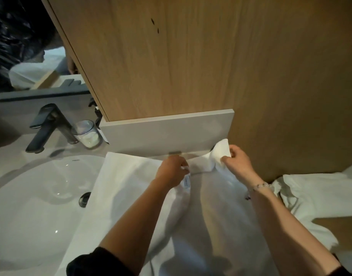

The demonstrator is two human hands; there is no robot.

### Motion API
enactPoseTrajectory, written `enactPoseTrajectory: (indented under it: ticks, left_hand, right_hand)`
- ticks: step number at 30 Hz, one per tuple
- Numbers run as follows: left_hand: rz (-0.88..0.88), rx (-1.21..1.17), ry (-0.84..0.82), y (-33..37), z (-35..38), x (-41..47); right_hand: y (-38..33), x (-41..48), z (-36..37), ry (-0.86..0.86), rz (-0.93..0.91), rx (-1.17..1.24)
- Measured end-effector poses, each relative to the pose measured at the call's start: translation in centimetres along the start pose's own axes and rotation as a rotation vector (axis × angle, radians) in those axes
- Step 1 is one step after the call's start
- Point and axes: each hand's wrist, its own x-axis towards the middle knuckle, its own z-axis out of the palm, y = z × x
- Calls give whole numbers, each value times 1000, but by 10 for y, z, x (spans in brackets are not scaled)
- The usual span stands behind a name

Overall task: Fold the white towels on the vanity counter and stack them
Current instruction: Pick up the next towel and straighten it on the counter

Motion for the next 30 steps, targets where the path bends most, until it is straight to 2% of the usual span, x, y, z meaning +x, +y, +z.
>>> enactPoseTrajectory:
  ticks: [5,9,12,15,19,22,25,30]
  left_hand:
    - [126,-112,109,10,-27,-2]
    - [256,-235,126,32,-54,-6]
    - [139,-439,76,44,-68,-5]
    - [53,-547,57,48,-69,-5]
    - [27,-537,92,49,-63,-6]
    - [72,-409,167,48,-60,-6]
    - [113,-378,151,47,-57,-10]
    - [166,-397,135,43,-53,-13]
  right_hand:
    - [-23,-8,4,-128,-89,82]
    - [-44,-18,16,-167,-254,94]
    - [-49,-27,27,-233,-241,287]
    - [-47,-32,34,-250,-225,342]
    - [-48,-39,35,-267,-164,431]
    - [-47,-44,31,-325,-119,517]
    - [-49,-46,28,-351,-100,590]
    - [-53,-44,32,-234,-180,466]
